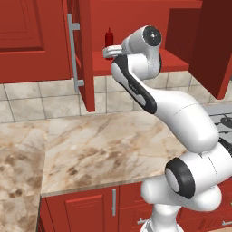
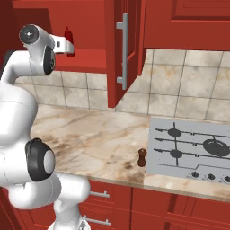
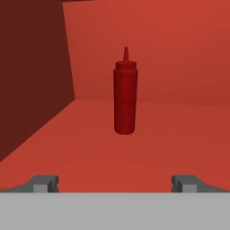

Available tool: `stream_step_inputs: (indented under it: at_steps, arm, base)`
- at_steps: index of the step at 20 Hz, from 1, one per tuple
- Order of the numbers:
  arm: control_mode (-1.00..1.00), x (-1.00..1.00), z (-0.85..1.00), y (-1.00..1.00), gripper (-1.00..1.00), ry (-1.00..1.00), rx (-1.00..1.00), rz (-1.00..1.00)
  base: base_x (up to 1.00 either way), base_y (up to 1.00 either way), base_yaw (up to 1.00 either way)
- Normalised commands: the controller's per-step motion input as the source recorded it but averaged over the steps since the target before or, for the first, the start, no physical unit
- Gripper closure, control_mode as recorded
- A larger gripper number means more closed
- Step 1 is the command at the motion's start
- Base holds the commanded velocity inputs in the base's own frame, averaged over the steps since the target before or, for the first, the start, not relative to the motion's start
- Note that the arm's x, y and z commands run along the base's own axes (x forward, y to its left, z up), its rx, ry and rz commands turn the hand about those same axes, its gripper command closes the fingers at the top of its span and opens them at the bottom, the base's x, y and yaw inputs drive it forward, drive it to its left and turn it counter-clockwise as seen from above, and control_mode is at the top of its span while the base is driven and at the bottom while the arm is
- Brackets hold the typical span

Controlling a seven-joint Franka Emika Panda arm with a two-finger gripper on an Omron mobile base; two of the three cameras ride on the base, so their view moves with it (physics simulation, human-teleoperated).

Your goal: Take 2 condiments from the cabinet and move them on the counter near the stove.Make sure the condiments are lined up with each other, next to each other.

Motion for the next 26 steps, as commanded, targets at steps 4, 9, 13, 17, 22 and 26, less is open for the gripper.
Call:
stream_step_inputs:
  at_steps: [4,9,13,17,22,26]
  arm:
    - [-1.0,0.1,0.0,0.0,-1.0,0.0,0.0,0.0]
    - [-1.0,0.14,0.0,0.0,-1.0,0.0,0.0,0.0]
    - [-1.0,0.12,0.0,0.0,-1.0,0.0,0.0,0.0]
    - [-1.0,0.15,0.0,0.0,-1.0,0.01,0.0,0.0]
    - [-1.0,0.12,0.0,0.0,-1.0,0.03,0.0,0.0]
    - [-1.0,0.06,0.0,0.0,-1.0,0.02,0.0,0.0]
  base:
    - [0.0,0.0,0.0]
    - [0.0,0.0,0.0]
    - [0.0,0.0,0.0]
    - [0.0,0.0,0.0]
    - [0.0,0.0,0.0]
    - [0.0,0.0,0.0]
